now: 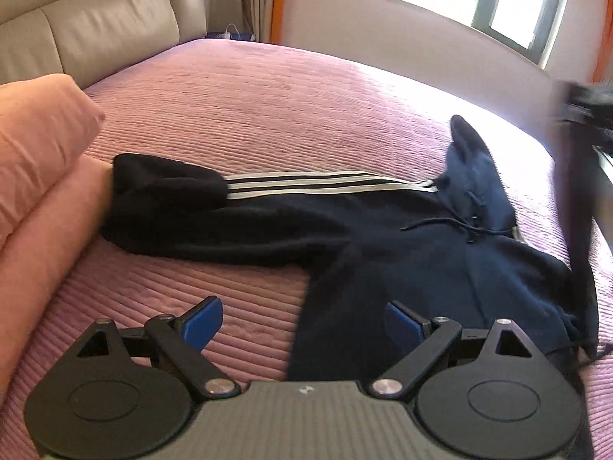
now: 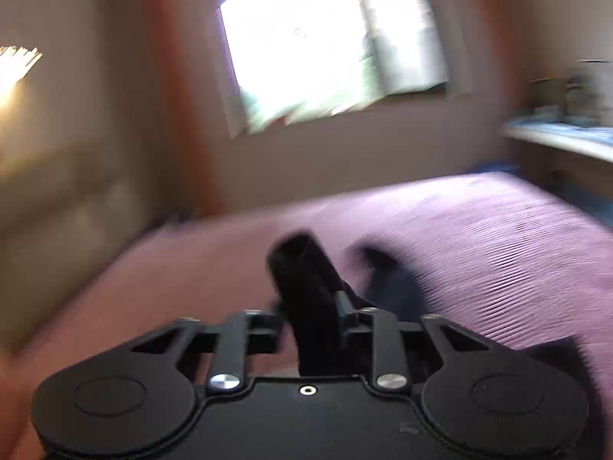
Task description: Fold large clothes
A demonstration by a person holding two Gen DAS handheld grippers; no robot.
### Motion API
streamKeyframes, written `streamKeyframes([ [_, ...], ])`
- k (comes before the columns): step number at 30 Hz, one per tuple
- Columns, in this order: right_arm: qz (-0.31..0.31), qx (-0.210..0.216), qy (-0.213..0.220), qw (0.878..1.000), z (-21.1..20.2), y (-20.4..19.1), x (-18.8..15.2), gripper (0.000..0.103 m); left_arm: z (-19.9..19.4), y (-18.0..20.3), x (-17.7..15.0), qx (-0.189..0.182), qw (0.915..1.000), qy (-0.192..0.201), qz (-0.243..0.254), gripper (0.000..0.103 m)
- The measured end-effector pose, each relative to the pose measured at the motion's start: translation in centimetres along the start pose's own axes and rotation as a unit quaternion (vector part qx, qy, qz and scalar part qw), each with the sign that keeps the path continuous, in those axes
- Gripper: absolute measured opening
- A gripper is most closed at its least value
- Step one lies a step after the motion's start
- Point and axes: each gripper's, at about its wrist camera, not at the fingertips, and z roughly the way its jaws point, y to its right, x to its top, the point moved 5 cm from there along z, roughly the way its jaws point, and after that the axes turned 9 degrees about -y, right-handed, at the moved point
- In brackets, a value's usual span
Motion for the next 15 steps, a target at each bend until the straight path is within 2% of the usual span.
streamKeyframes([
  [1, -0.033, 0.032, -0.033, 0.998, 1.3, -2.0, -1.5, 0.068, 0.4, -0.7, 0.2, 0.001, 1.0000, -0.001, 0.004, 0.093],
  [2, -0.052, 0.047, -0.051, 0.996, 1.8, -3.0, -2.8, 0.069, 0.7, -1.4, 0.3, 0.002, 1.0000, -0.003, 0.009, 0.093],
  [4, -0.074, 0.045, -0.080, 0.993, 2.1, -2.6, -5.5, 0.069, 1.7, -2.5, 0.4, 0.000, 0.9999, -0.007, 0.014, 0.093],
  [6, -0.078, 0.014, -0.114, 0.990, 2.4, 0.1, -7.7, 0.065, 3.1, -2.9, 0.8, -0.015, 0.9997, -0.014, 0.012, 0.092],
  [8, -0.062, -0.036, -0.155, 0.985, 2.9, 3.9, -9.5, 0.041, 4.4, -2.6, 1.4, -0.049, 0.9986, -0.015, 0.010, 0.091],
  [10, -0.015, -0.079, -0.185, 0.979, 2.7, 8.7, -10.3, 0.038, 6.3, -1.4, 2.8, -0.087, 0.9961, -0.013, 0.010, 0.091],
  [12, 0.026, -0.101, -0.190, 0.976, 1.8, 12.5, -10.8, 0.038, 8.9, 0.2, 4.8, -0.121, 0.9924, -0.018, 0.016, 0.091],
  [15, 0.045, -0.134, -0.189, 0.972, 1.5, 16.7, -10.1, 0.038, 13.2, 2.3, 7.4, -0.134, 0.9908, -0.021, 0.004, 0.090],
])
